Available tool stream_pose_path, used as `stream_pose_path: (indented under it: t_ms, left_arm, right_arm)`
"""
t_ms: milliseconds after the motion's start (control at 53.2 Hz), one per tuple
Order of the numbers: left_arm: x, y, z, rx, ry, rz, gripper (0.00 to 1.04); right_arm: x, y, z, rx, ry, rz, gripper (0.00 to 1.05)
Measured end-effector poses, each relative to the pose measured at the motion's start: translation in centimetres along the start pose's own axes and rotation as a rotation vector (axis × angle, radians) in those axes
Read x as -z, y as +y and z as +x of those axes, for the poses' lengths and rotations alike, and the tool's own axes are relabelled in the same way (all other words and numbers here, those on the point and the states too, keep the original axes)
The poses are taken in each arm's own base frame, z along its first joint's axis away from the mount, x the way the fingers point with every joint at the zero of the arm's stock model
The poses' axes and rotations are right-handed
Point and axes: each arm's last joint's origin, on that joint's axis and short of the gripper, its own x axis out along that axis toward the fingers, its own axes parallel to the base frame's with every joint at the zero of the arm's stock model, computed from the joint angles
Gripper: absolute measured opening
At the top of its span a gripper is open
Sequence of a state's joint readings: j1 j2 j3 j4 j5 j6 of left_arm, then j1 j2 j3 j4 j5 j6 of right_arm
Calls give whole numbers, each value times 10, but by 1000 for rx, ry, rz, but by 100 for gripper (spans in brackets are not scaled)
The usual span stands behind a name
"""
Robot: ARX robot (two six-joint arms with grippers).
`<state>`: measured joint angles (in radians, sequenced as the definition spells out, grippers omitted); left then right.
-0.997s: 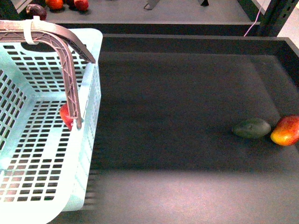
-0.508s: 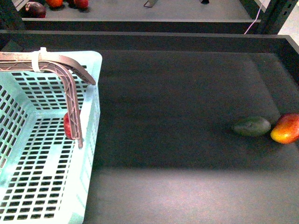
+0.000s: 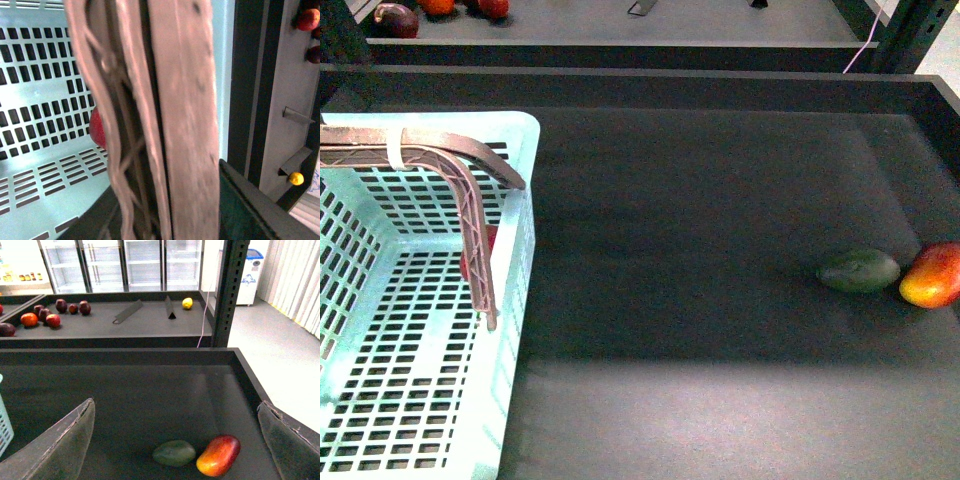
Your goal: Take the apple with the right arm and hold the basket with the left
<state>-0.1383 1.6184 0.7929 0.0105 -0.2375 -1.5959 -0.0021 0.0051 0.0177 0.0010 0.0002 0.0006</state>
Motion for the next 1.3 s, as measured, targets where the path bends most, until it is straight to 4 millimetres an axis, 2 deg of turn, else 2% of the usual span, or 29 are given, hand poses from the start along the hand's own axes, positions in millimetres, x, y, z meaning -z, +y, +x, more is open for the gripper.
stream_pose_path:
  t_ms: [169,338,527,677,715,790,865,978,1091,1204,1298]
  left_arm:
    - [-3,-6,-17,20,7,21,73]
    - [-10,-11,-45,45,4,49,99]
    - [-13,-7,-83,83,3,82,98]
    - [-12,-8,-91,108,10,94,98]
    - [-12,-6,-89,144,23,153,95]
    - [-12,8,-80,384,23,365,83]
    - [-15,26,-80,588,-105,663,71]
    - [-24,35,-96,736,-360,1004,53]
    - [-30,48,-103,726,-484,1221,33]
    - [-33,71,-105,697,-506,1317,4]
    - [-42,81,-108,704,-510,1336,3]
  right_arm:
    - [0,0,0,0,0,0,96]
    - [0,0,0,0,0,0,96]
    - [0,0,0,0,0,0,96]
    - [0,0,0,0,0,0,96]
    - [0,0,0,0,0,0,96]
    - [0,0,0,0,0,0,96]
    - [0,0,0,0,0,0,96]
    - [0,0,0,0,0,0,96]
    - [0,0,0,0,0,0,96]
    - [0,0,0,0,0,0,96]
    - [0,0,0,0,0,0,96]
